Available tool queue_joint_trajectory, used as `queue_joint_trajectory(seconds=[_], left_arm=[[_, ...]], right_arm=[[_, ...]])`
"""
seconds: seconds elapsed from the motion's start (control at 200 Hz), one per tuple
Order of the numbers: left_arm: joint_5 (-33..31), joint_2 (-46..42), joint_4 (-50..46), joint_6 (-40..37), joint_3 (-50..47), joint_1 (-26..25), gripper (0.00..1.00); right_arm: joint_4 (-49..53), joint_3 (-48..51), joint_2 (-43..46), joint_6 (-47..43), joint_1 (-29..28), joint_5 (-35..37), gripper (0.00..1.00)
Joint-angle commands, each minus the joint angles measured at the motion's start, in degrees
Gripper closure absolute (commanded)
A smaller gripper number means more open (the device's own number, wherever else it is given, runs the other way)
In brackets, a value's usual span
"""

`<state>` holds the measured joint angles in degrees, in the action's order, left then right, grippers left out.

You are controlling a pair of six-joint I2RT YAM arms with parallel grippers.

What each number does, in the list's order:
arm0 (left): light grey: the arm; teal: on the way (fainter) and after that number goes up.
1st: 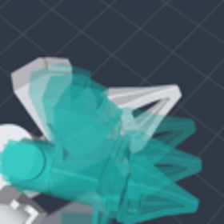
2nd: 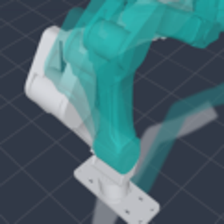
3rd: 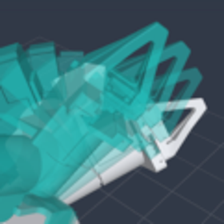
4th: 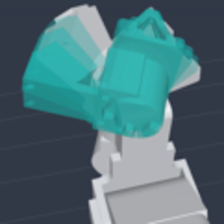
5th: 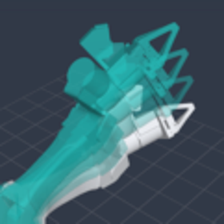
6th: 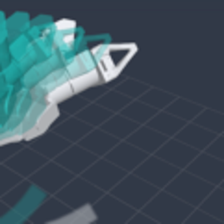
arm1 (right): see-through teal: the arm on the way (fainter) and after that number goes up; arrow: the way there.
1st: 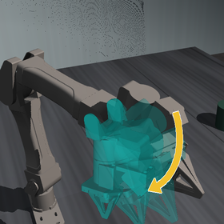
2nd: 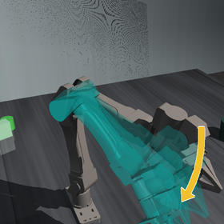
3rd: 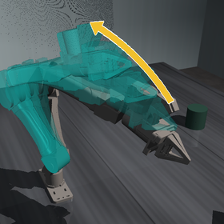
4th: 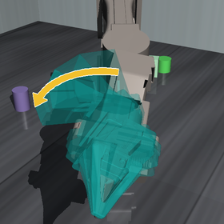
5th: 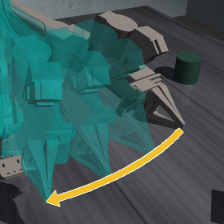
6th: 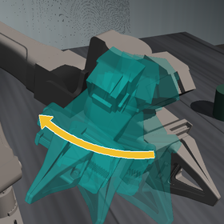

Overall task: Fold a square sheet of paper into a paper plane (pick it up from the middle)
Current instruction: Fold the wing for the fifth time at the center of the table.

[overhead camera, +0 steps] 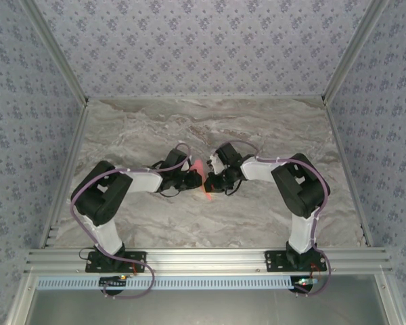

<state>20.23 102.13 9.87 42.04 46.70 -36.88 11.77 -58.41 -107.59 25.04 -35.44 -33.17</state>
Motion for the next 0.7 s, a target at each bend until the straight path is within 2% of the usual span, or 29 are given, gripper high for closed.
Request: queue_joint_trajectory(seconds=[0.0, 0.195, 0.38, 0.695], left_arm=[[-0.98, 1.06, -3.40, -1.73, 1.41, 0.11, 0.88], [-0.76, 1.22, -6.09, -6.66, 3.82, 2.44, 0.87], [2.34, 4.78, -4.88, -12.66, 4.51, 7.59, 0.86], [2.90, 7.14, -9.01, -16.42, 8.84, 14.90, 0.85]], right_arm=[[4.88, 2.02, -1.13, -2.15, -0.08, 0.72, 1.00], [7.78, 3.00, -1.48, -4.23, 0.15, 1.94, 1.00], [9.04, 4.01, -1.66, -5.61, 0.81, 2.47, 1.00], [10.91, 4.95, -1.66, -7.04, 1.08, 3.90, 1.00]])
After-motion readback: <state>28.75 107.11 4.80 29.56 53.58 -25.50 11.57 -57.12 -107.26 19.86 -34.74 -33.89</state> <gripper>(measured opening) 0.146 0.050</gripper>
